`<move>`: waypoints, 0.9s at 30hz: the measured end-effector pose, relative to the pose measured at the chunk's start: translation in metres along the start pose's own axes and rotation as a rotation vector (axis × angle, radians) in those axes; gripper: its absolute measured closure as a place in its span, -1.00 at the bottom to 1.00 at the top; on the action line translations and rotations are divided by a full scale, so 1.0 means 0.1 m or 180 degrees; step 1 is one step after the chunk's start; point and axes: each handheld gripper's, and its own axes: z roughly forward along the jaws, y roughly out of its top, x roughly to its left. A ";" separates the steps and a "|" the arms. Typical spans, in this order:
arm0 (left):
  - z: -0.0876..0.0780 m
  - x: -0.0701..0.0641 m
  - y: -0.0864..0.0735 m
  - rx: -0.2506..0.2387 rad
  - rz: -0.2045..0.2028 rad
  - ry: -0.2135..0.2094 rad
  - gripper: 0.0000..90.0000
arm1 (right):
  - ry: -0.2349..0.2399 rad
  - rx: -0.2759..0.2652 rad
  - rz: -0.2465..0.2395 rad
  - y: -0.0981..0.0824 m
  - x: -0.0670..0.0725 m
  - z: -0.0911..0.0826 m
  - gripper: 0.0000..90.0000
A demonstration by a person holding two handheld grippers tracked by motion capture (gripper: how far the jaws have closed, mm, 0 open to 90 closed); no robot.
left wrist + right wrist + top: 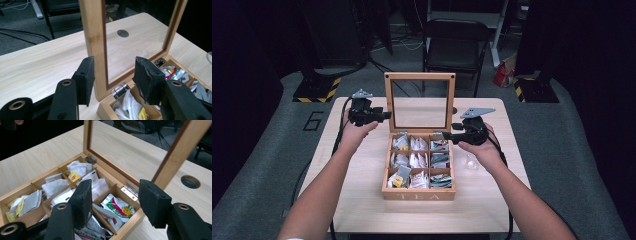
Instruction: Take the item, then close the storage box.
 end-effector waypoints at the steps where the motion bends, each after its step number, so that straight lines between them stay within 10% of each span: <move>1: -0.02 -0.01 -0.01 -0.0013 0.0004 -0.0015 0.13 | 0.0004 -0.0009 -0.0029 0.00 0.02 0.00 -0.02; 27: -0.27 -0.18 -0.28 -0.0036 -0.0019 -0.0178 0.14 | 0.0234 0.0240 -0.0293 -0.16 0.41 0.12 0.00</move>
